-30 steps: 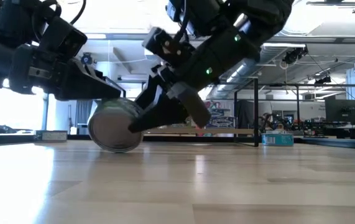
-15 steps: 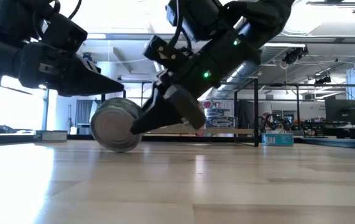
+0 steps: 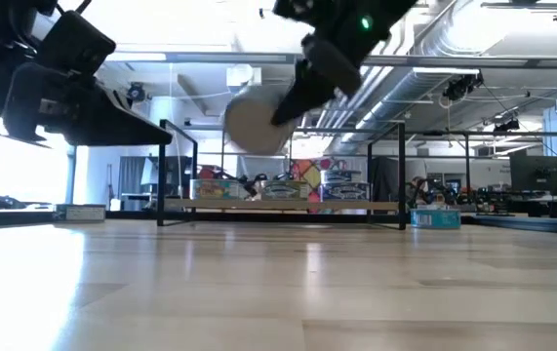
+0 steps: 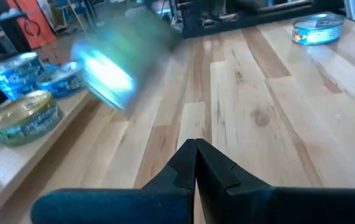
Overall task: Stack canned seafood by type on shelf
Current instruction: Stack the green tuna can on top of the green tuna can on the shelf
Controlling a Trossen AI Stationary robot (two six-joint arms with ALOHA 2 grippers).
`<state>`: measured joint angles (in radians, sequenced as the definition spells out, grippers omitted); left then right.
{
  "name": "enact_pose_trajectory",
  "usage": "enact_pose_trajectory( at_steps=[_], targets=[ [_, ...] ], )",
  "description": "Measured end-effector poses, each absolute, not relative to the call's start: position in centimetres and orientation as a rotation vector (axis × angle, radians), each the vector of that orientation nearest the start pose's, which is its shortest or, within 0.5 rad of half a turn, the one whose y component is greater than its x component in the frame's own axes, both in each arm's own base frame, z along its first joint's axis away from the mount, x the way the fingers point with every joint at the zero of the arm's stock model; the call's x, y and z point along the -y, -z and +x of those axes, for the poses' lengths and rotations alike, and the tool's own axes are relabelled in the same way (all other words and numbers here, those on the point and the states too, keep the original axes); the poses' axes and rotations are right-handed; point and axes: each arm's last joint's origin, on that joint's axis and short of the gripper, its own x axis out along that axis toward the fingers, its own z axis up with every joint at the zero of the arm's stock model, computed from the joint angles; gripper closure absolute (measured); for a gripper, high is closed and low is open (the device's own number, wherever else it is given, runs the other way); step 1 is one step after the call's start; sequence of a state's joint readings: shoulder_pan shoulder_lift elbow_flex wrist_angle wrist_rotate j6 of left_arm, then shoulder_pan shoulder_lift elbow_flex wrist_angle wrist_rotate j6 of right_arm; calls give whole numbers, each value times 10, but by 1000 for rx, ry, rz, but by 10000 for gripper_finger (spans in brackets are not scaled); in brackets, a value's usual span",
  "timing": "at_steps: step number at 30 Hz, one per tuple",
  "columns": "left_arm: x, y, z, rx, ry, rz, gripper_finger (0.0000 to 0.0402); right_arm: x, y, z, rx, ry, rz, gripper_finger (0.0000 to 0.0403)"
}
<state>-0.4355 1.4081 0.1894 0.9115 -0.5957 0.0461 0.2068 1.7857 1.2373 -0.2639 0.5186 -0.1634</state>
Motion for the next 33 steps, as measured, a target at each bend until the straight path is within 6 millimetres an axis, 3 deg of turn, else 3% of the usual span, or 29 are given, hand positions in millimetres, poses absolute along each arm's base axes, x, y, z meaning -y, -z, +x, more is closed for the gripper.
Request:
enact_pose_trajectory(
  at_steps=[5, 8, 13, 18, 21, 27, 33],
  targets=[
    [71, -125, 193, -278, -162, 177, 402, -12, -265, 376, -865, 446, -397, 293],
    [70, -127, 194, -265, -173, 153, 402, 32, -277, 385, -905, 526, -407, 293],
    [69, -127, 195, -257, -183, 136, 402, 101, -254, 402, -1027, 566, -544, 293],
    [69, -127, 195, -257, -182, 136, 402, 149, -230, 411, -1101, 598, -657, 293],
    [69, -127, 195, -258, -182, 137, 402, 163, -217, 410, -1161, 580, -698, 293],
    [69, -127, 195, -258, -182, 137, 402, 165, -210, 408, -1204, 541, -714, 292],
    [69, -127, 195, -259, -182, 138, 402, 164, -208, 408, -1206, 524, -692, 231]
  ],
)
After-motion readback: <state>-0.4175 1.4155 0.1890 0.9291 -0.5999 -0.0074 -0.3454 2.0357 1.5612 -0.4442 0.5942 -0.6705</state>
